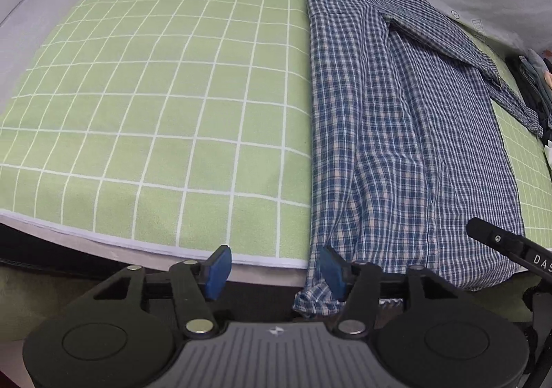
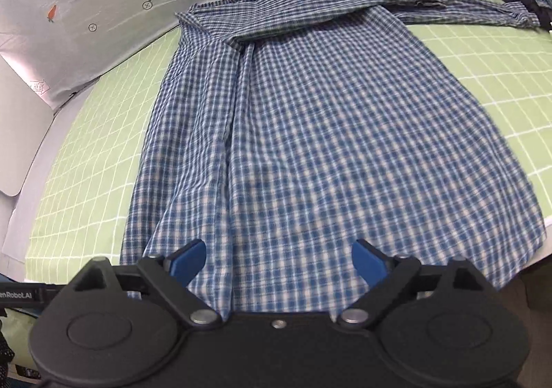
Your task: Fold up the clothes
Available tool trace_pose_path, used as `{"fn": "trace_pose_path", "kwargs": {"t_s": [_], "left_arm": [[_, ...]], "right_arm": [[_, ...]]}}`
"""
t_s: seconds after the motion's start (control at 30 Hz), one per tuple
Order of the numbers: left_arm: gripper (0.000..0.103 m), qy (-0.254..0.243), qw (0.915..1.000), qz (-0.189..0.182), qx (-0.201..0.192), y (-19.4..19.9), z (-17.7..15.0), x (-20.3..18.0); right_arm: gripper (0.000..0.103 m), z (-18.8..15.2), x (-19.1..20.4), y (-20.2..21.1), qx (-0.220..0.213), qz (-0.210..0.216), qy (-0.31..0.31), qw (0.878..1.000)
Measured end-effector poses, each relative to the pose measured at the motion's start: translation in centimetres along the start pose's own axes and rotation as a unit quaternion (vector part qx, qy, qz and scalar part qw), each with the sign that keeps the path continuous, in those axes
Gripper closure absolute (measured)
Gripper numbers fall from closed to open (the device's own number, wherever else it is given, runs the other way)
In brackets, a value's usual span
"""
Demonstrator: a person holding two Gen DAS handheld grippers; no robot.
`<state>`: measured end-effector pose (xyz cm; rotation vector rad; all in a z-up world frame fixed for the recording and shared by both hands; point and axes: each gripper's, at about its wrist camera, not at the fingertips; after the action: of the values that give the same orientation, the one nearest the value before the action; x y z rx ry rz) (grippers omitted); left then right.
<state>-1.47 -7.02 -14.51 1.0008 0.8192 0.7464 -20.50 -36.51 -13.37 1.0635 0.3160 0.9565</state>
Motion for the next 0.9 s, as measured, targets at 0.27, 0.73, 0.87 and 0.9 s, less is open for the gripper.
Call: {"fn": "trace_pose_path", "kwargs": {"t_s": [0.27, 0.73, 0.87, 0.9], "left_arm": [[0.027, -0.024, 0.9990, 0.027, -0.026, -2.2, 4.4, -4.8], [0.024, -0.035, 0.9963, 0.054, -0.056, -9.1, 12.5, -11.6], [0.023, -0.037, 0.9947, 0.068, -0.066, -11.0, 15.6, -11.5], [0.023, -0.039, 0.9943, 0.075, -0.066, -11.5, 16.4, -11.4]], "right_arm": [[0.001, 5.4, -4.4, -2.6, -0.021, -0.048, 0.002, 0.999], [0.000, 17.2, -13.5, -6.9, -0.102, -0.070, -0.040, 0.991], [0.000, 22.0, -14.0, -8.8, -0.147, -0.100, -0.044, 0.983], [0.000, 23.3, -14.3, -9.3, -0.154, -0.108, -0.054, 0.981]]}}
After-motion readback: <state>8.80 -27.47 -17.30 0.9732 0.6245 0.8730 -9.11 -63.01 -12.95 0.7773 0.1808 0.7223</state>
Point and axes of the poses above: each gripper's, at about its wrist camera, not at the fingertips, and y roughly against the way its jaws point, x to its left, z to its top, and after that the axes turned 4 degrees about -z, right-handed
